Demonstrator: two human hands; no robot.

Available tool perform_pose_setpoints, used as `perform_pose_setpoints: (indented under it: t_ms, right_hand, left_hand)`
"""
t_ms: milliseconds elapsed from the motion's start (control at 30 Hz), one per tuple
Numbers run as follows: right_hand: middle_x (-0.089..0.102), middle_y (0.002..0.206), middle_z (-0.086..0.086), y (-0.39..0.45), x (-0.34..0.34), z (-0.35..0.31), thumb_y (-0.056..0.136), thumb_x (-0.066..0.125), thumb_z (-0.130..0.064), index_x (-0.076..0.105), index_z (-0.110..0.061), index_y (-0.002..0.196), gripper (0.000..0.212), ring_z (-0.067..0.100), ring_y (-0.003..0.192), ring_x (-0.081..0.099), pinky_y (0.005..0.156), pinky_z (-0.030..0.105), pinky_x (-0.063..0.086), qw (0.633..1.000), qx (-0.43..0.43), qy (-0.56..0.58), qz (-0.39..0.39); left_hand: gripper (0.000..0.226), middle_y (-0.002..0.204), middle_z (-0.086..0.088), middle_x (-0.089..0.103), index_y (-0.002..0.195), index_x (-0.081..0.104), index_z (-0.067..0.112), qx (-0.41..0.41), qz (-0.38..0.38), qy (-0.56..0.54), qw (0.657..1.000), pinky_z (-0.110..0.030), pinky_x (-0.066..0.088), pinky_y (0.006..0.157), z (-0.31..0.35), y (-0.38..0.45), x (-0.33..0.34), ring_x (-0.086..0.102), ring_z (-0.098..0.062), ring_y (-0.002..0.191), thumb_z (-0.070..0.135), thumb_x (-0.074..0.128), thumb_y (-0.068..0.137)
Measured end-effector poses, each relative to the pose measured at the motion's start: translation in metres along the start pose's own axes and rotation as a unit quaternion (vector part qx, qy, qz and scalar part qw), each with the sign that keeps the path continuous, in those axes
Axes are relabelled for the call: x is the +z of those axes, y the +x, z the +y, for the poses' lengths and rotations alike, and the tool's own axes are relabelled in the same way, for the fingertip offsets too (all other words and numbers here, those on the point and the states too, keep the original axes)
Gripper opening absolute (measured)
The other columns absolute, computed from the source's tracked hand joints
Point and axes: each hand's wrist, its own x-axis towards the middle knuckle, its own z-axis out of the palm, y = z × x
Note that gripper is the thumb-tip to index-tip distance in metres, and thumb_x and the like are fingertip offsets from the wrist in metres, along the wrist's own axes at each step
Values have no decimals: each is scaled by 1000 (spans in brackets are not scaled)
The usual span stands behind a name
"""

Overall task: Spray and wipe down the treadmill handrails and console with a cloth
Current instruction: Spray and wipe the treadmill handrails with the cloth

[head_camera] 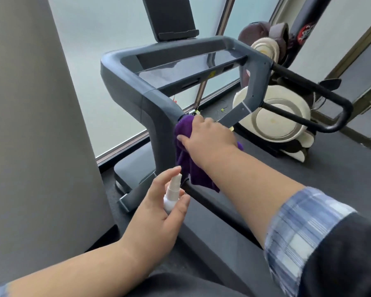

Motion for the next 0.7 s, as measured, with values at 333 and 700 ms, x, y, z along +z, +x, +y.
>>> perform_pose_setpoints:
  t_ms: [333, 700]
  right_hand:
    - [56, 130, 10, -24, 6, 37, 99, 35, -63, 15, -33, 155, 67, 36, 114, 57, 87, 46, 47, 998, -28, 62, 9]
    - [54, 132, 16, 26, 0, -17, 94, 37, -72, 42, -9, 135, 75, 37, 119, 56, 86, 47, 48, 1000, 22, 16, -4]
  left_hand:
    - [47, 111, 29, 56, 122, 36, 71, -8, -29, -5, 1000, -9, 42, 85, -7, 6, 2, 60, -5, 104, 46, 55, 88]
    - [53, 101, 22, 60, 121, 38, 70, -36, -32, -30, 998, -3, 39, 82, -24, 16, -5, 59, -3, 96, 30, 61, 94]
